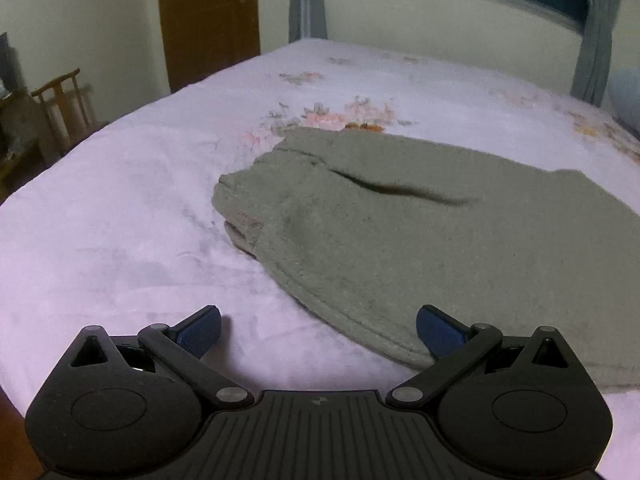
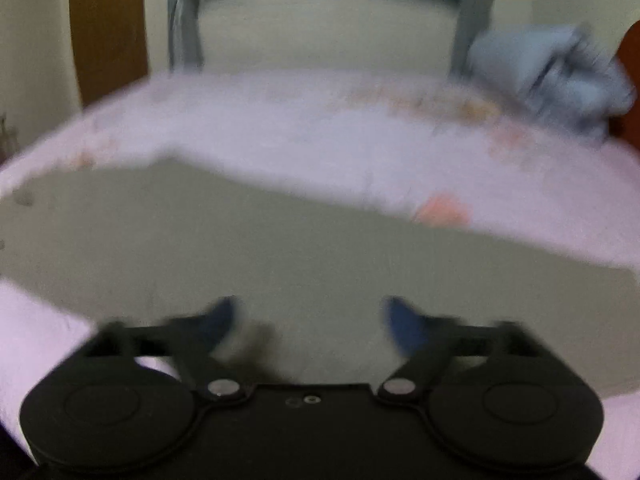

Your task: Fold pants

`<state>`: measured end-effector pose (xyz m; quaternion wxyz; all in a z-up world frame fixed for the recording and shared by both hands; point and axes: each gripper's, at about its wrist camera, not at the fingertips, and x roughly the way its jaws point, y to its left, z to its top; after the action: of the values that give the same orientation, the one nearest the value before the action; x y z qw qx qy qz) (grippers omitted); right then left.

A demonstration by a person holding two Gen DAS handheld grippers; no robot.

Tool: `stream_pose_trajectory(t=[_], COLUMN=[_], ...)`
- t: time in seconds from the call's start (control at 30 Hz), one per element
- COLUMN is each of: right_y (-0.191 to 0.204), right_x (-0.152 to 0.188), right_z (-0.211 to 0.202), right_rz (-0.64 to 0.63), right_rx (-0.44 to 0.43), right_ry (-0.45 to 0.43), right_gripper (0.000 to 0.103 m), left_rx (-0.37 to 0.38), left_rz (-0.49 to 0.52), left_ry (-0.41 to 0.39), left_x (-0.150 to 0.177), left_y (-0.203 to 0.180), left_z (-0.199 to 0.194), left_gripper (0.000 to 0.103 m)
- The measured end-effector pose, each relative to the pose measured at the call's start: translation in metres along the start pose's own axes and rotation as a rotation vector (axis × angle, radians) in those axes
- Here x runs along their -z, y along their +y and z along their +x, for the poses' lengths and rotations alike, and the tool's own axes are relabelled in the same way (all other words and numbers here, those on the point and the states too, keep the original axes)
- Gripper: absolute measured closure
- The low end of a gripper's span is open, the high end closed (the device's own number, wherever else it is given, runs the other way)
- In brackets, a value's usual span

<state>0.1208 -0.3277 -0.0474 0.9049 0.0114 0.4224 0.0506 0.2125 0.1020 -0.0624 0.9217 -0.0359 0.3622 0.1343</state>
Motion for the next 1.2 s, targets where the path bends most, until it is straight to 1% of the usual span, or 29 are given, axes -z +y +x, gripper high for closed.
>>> stream_pose_trajectory(t=[0.03, 0.07, 0.1, 0.13, 0.17, 0.2, 0.27, 0.3, 0.37, 0.43, 0.47, 0.53, 0.57, 0.63, 0.7, 0.77, 0.8, 0.9, 0.93, 1.0, 1.07, 1.13, 1.2], right_y=[-0.008, -0.016, -0.025, -0.036, -0.049, -0.059, -0.082, -0.094, -0.123, -0.161, -0.177, -0.196, -0.197, -0.186, -0.165, -0.14, -0.125, -0.064, -0.045, -0.006, 0.026, 0.05, 0.065], right_x=[0.002, 0.0, -0.002, -0.003, -0.004, -0.006, -0.008, -0.009, -0.003, 0.005, 0.011, 0.02, 0.019, 0.006, -0.024, -0.057, -0.076, -0.128, -0.143, -0.167, -0.184, -0.197, -0.194], right_z=[-0.001, -0.008, -0.019, -0.034, -0.047, -0.059, -0.079, -0.089, -0.107, -0.12, -0.124, -0.128, -0.127, -0.12, -0.099, -0.078, -0.063, -0.02, -0.004, 0.027, 0.052, 0.081, 0.093], right_rz=[0.033, 0.062, 0.1, 0.145, 0.181, 0.2, 0.218, 0.224, 0.259, 0.343, 0.387, 0.411, 0.399, 0.343, 0.271, 0.215, 0.193, 0.123, 0.103, 0.041, 0.003, -0.027, -0.056], right_rx=[-0.026, -0.052, -0.067, -0.068, -0.052, -0.029, 0.011, 0.03, 0.113, 0.198, 0.228, 0.25, 0.228, 0.139, 0.004, -0.154, -0.219, -0.374, -0.402, -0.41, -0.418, -0.438, -0.429], right_ry=[-0.025, -0.037, -0.067, -0.123, -0.173, -0.203, -0.27, -0.299, -0.345, -0.361, -0.348, -0.34, -0.346, -0.363, -0.338, -0.312, -0.298, -0.206, -0.183, -0.155, -0.127, -0.099, -0.075], right_gripper=[0.013, 0.017, 0.025, 0.02, 0.017, 0.012, 0.007, 0.006, 0.006, 0.006, 0.006, 0.006, 0.006, 0.006, 0.006, 0.006, 0.006, 0.006, 0.006, 0.007, 0.01, 0.015, 0.019], left_rx=[0.007, 0.019, 0.026, 0.031, 0.042, 0.053, 0.078, 0.099, 0.146, 0.185, 0.198, 0.225, 0.223, 0.175, 0.126, 0.073, 0.038, -0.094, -0.127, -0.175, -0.164, -0.13, -0.106], left_rz=[-0.015, -0.019, -0.009, 0.008, 0.032, 0.053, 0.08, 0.084, 0.109, 0.171, 0.198, 0.224, 0.227, 0.198, 0.137, 0.078, 0.058, -0.01, -0.041, -0.106, -0.134, -0.143, -0.163], left_ry=[0.001, -0.004, -0.026, -0.052, -0.07, -0.078, -0.074, -0.069, -0.083, -0.11, -0.117, -0.101, -0.089, -0.086, -0.112, -0.125, -0.124, -0.114, -0.105, -0.07, -0.034, -0.022, -0.021], left_x=[-0.001, -0.002, -0.002, -0.001, -0.001, -0.002, -0.007, -0.01, -0.011, -0.008, -0.005, -0.001, -0.001, -0.003, -0.008, -0.017, -0.022, -0.039, -0.043, -0.048, -0.051, -0.052, -0.053], left_y=[0.0, -0.002, -0.006, -0.011, -0.019, -0.026, -0.046, -0.054, -0.076, -0.102, -0.115, -0.135, -0.14, -0.14, -0.122, -0.092, -0.075, -0.017, 0.001, 0.034, 0.052, 0.057, 0.058], left_z=[-0.004, -0.009, -0.016, -0.023, -0.029, -0.031, -0.032, -0.034, -0.042, -0.052, -0.054, -0.049, -0.048, -0.043, -0.045, -0.042, -0.04, -0.024, -0.019, -0.01, 0.003, 0.014, 0.022], left_gripper=[0.0, 0.0, 0.0, 0.0, 0.0, 0.0, 0.0, 0.0, 0.0, 0.0, 0.0, 0.0, 0.0, 0.0, 0.0, 0.0, 0.0, 0.0, 0.0, 0.0, 0.0, 0.0, 0.0])
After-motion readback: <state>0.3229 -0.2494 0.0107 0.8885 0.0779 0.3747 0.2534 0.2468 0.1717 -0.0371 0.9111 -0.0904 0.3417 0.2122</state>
